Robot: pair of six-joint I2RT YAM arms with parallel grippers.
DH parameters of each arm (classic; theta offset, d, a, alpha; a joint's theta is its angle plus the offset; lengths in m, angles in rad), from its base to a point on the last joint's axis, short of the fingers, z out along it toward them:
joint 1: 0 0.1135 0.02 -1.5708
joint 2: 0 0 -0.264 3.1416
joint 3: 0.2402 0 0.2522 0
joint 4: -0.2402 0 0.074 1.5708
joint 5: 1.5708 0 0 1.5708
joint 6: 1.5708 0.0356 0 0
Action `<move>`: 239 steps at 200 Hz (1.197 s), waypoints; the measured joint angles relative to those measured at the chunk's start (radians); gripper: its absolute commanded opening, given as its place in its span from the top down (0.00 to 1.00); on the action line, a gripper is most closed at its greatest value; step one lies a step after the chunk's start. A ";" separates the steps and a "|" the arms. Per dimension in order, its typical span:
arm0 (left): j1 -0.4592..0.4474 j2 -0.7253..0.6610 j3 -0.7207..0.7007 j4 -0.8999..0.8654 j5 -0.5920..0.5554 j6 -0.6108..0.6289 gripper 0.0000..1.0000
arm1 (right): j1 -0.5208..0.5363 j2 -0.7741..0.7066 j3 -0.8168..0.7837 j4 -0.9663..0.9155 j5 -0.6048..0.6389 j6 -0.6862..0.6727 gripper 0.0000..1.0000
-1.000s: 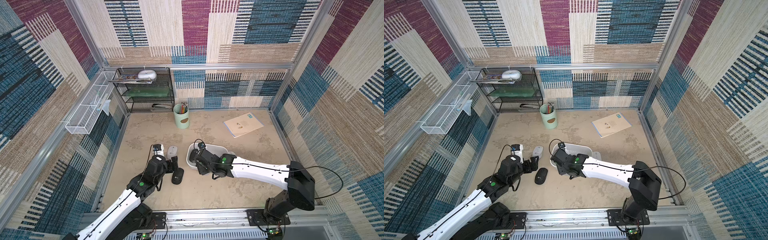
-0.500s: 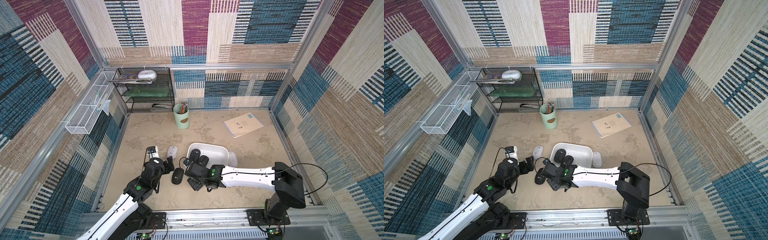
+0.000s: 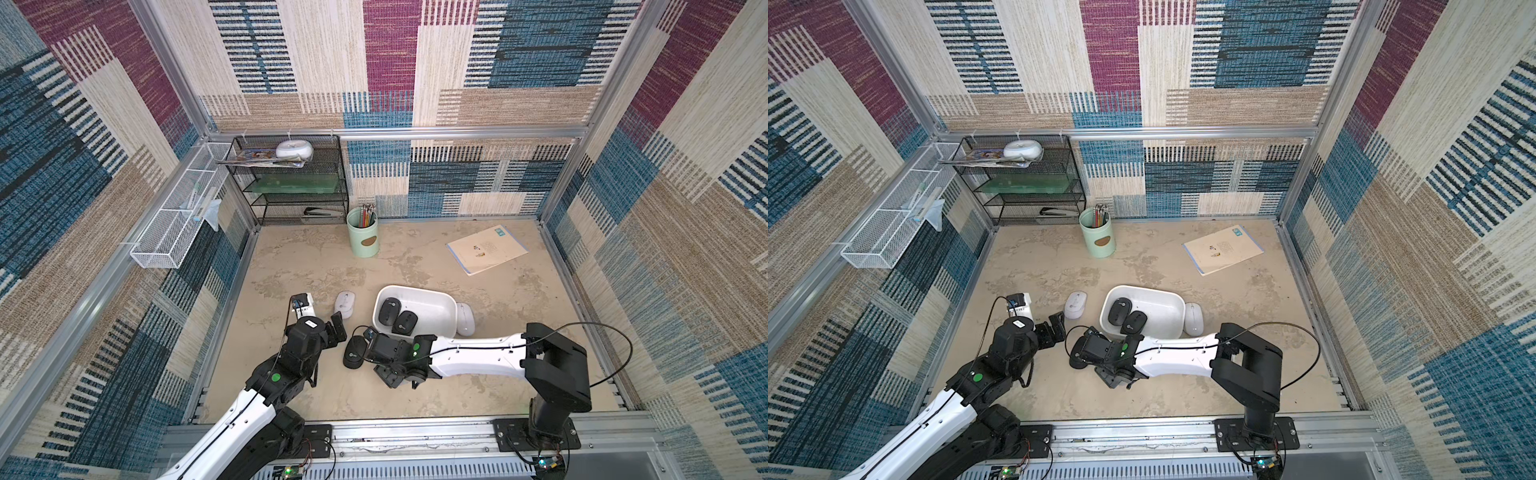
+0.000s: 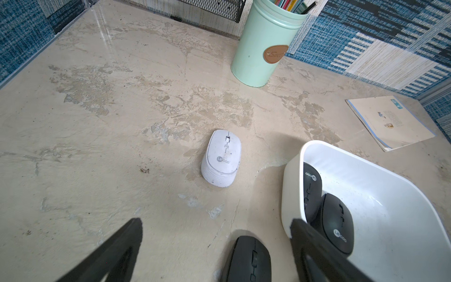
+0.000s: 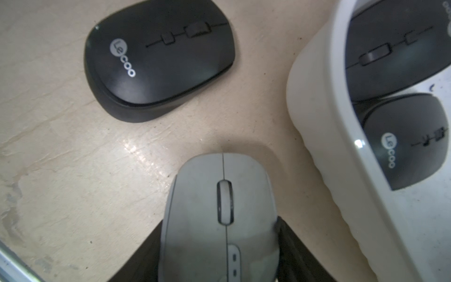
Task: Take out the mouse from the storage box
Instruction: Place the mouse at the center of the board, then pick up the mouse from the storage box.
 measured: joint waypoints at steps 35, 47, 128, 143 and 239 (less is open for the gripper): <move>0.000 -0.005 -0.002 0.000 -0.003 -0.003 0.02 | 0.001 0.009 -0.002 0.000 0.011 -0.004 0.30; 0.001 -0.006 -0.002 -0.001 -0.003 -0.003 0.02 | 0.002 0.009 -0.004 0.001 0.015 -0.006 0.26; 0.005 -0.005 -0.003 -0.001 -0.003 -0.003 0.01 | 0.003 -0.060 -0.014 0.007 0.048 -0.011 0.19; 0.005 -0.005 -0.003 -0.001 -0.002 -0.003 0.02 | 0.003 -0.091 -0.015 0.008 0.060 -0.014 0.19; 0.006 0.163 0.105 0.014 0.195 -0.048 0.01 | -0.076 -0.332 -0.097 0.065 0.240 0.038 0.18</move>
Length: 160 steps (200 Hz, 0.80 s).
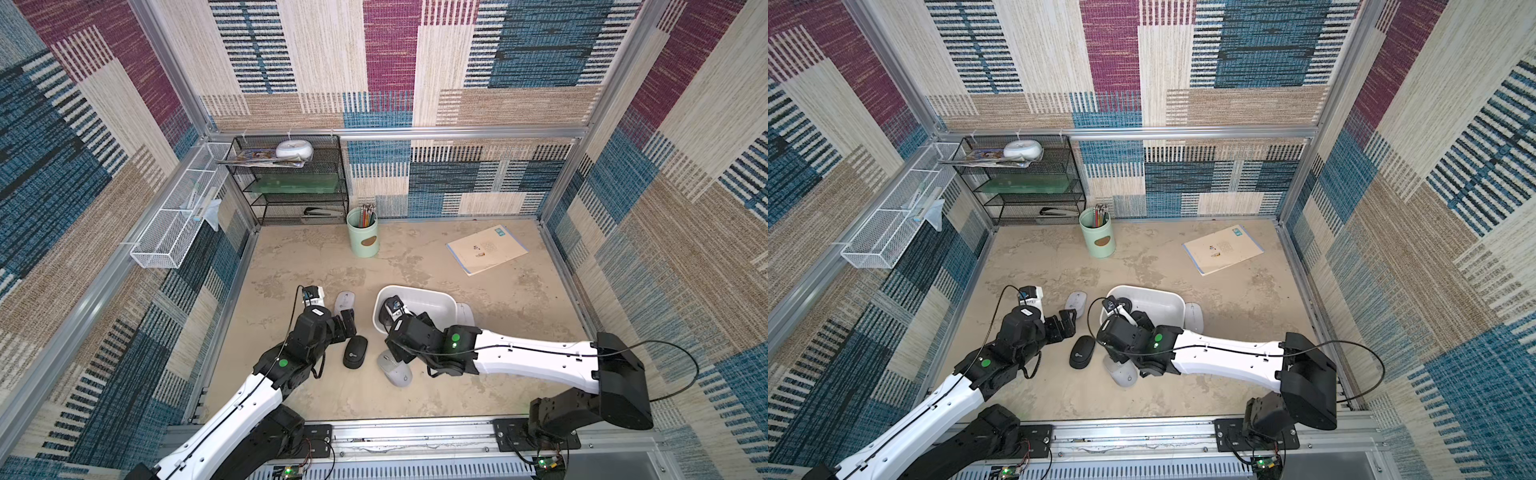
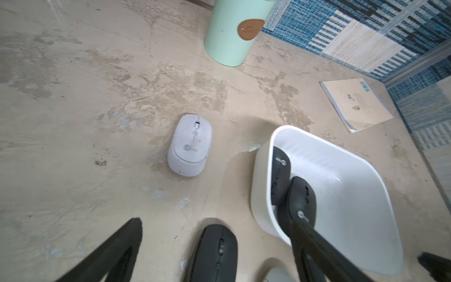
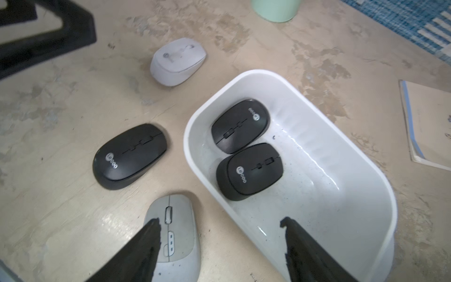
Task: Take out the mouse from the storage box
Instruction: Pick up the mouse from the storage box.
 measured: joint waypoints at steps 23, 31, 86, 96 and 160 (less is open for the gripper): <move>-0.002 0.083 0.064 -0.003 0.075 -0.003 0.01 | -0.069 -0.057 -0.057 0.021 0.021 0.045 0.18; -0.003 0.116 0.089 -0.007 0.101 -0.003 0.01 | -0.092 -0.071 -0.072 0.027 0.024 0.064 0.18; -0.063 0.344 0.267 -0.066 0.197 0.019 0.03 | -0.261 -0.150 -0.166 0.044 0.017 0.227 0.18; -0.085 0.383 0.301 -0.079 0.199 0.029 0.03 | -0.289 -0.168 -0.188 0.048 0.010 0.256 0.18; -0.201 0.589 0.480 -0.172 0.177 0.102 0.06 | -0.402 -0.219 -0.278 0.055 -0.038 0.387 0.18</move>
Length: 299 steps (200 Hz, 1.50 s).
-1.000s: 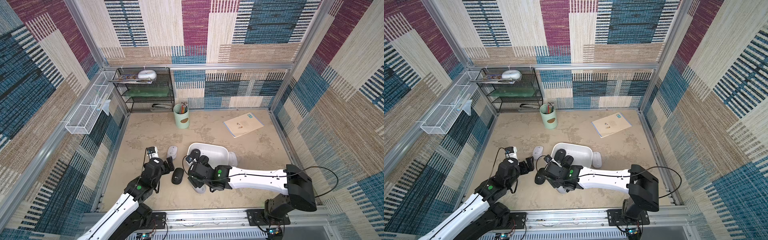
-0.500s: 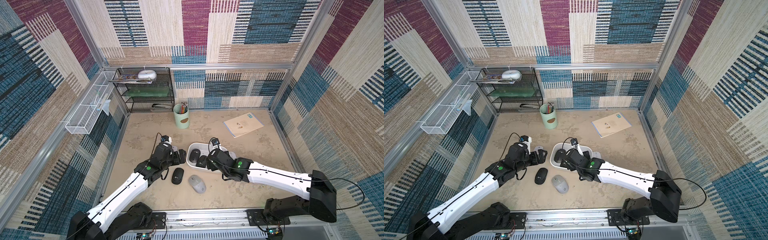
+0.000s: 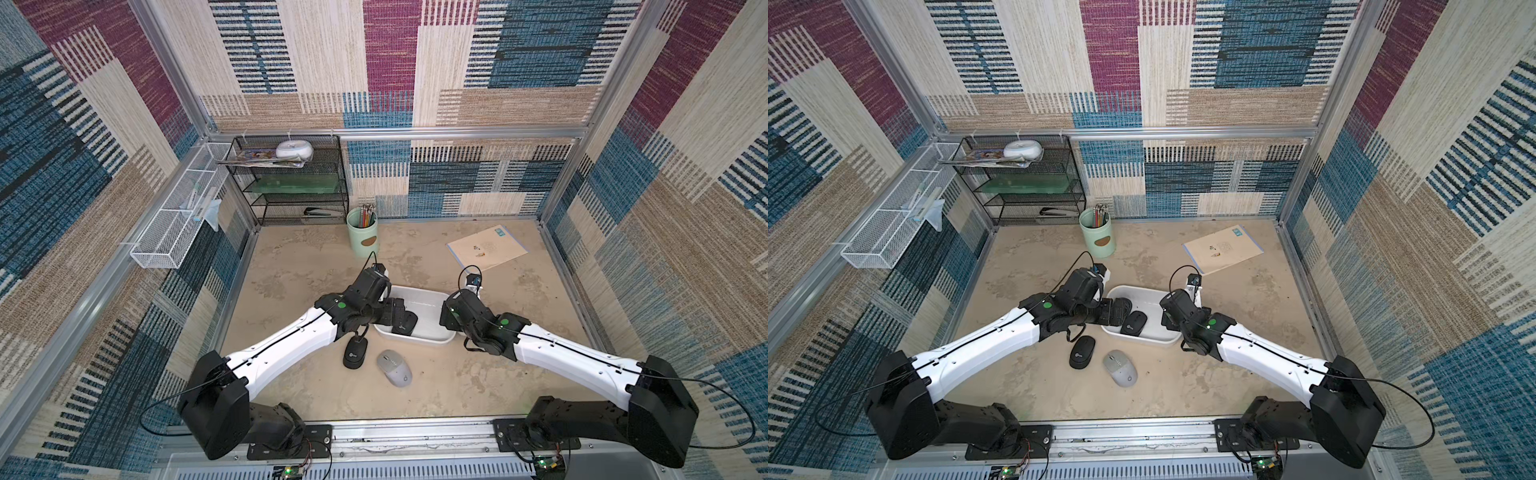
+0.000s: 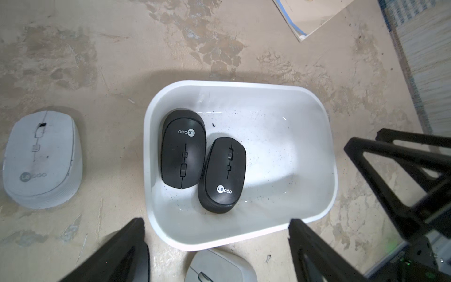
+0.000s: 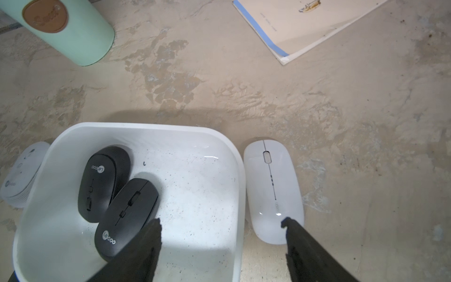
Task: Take out the mouse from the storage box
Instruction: Pick up the mouse from the storage box.
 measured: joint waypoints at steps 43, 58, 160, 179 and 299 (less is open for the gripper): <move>-0.039 0.097 0.070 -0.056 -0.021 0.020 0.11 | -0.058 -0.026 -0.048 0.000 -0.020 0.056 0.18; -0.054 0.127 0.090 -0.071 -0.026 0.022 0.13 | -0.074 -0.033 -0.063 0.000 -0.027 0.069 0.18; -0.090 0.354 0.241 -0.150 -0.023 0.032 0.21 | -0.104 -0.048 -0.109 0.010 -0.064 0.084 0.18; -0.098 0.391 0.265 -0.159 -0.008 0.033 0.20 | -0.105 -0.056 -0.117 0.010 -0.064 0.084 0.18; -0.138 0.556 0.394 -0.232 -0.023 0.045 0.20 | -0.108 -0.104 -0.148 0.017 -0.064 0.087 0.18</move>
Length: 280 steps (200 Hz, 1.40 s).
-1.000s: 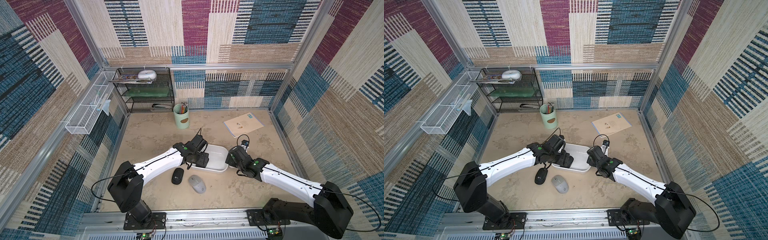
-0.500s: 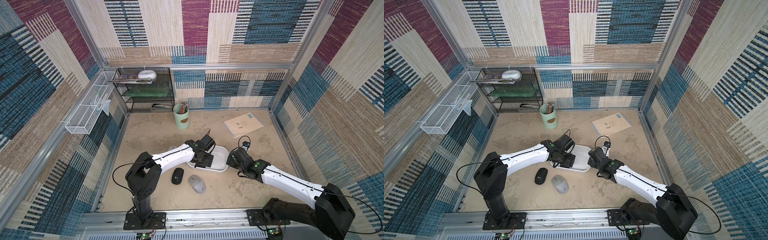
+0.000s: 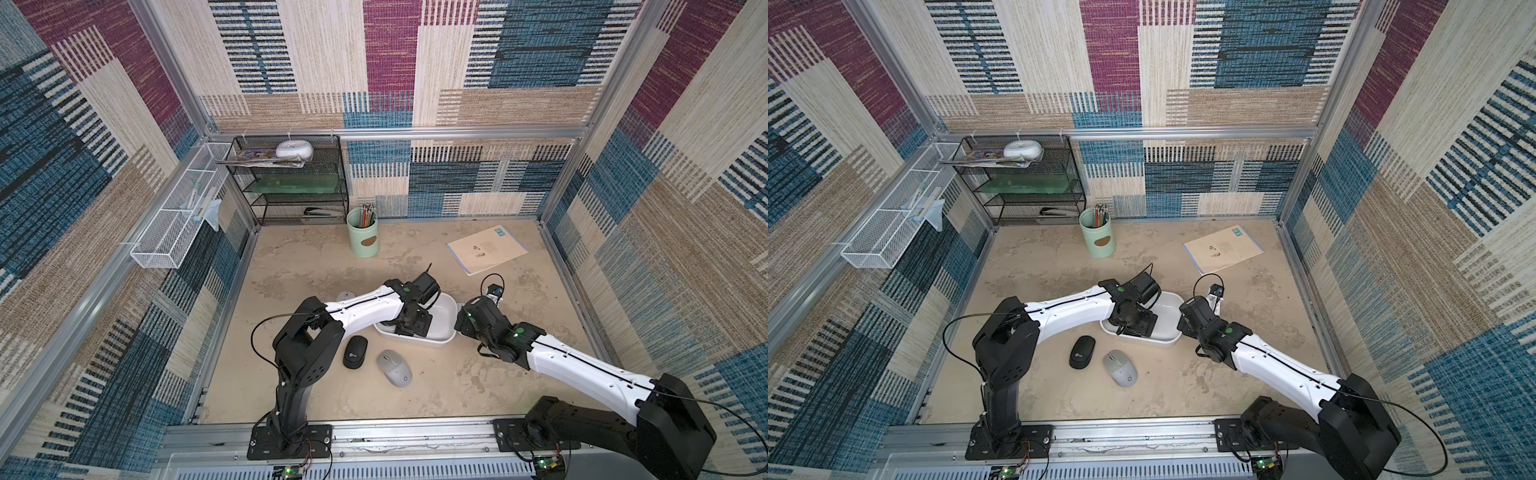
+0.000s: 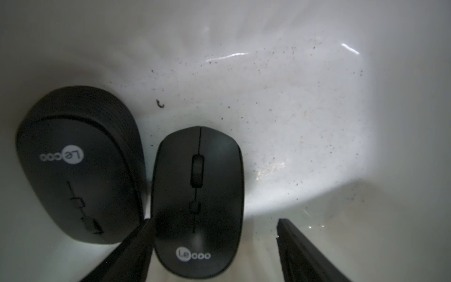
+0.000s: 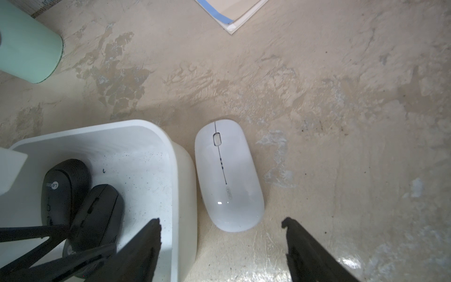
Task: Take out the mouse from the storage box
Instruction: Pick up the mouse from the storage box.
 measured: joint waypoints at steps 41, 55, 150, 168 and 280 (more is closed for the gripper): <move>-0.018 0.007 0.033 -0.003 0.022 0.005 0.15 | -0.003 -0.007 0.000 0.001 0.000 0.000 0.18; -0.017 -0.002 0.032 -0.008 0.012 0.008 0.11 | -0.003 -0.015 -0.004 0.003 0.000 0.000 0.17; 0.001 0.018 0.052 -0.037 -0.034 0.005 0.09 | -0.003 -0.023 -0.015 0.006 -0.004 0.000 0.18; 0.001 0.038 0.065 -0.039 -0.032 0.000 0.10 | -0.003 -0.023 -0.017 0.010 -0.004 0.000 0.17; 0.005 0.164 0.159 -0.062 -0.031 -0.019 0.30 | -0.005 -0.029 -0.026 0.016 -0.007 -0.001 0.18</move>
